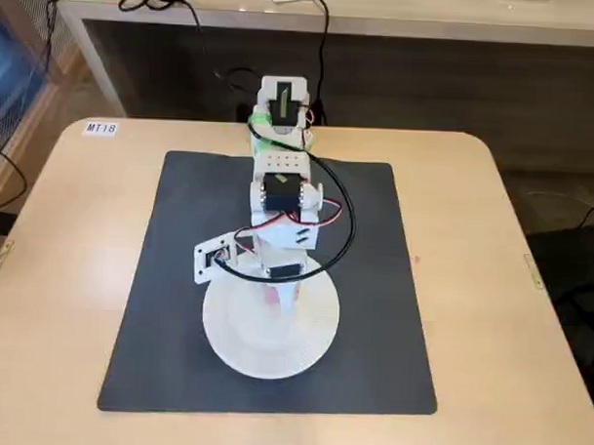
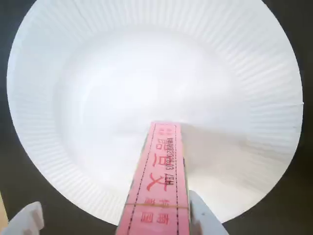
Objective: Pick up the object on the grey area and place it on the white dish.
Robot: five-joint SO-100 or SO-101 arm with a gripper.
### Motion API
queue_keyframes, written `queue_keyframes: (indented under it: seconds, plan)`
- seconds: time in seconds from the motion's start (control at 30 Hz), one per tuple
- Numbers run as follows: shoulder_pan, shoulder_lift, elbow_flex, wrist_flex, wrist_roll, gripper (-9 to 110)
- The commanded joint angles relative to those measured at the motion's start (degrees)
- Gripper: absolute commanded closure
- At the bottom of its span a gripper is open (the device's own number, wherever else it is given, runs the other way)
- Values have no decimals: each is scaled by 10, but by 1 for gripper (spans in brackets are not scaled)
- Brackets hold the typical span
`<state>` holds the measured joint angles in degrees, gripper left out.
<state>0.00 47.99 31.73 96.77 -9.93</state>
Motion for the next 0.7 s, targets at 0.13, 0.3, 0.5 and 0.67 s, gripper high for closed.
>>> queue_keyframes:
  seconds: [0.13, 0.3, 0.5, 0.67]
  plan:
    - [7, 78, 3, 4, -3, 57]
    - [11, 140, 47, 4, 1, 55]
    - [11, 283, 157, 4, 18, 53]
    - [9, 419, 248, 2, 35, 54]
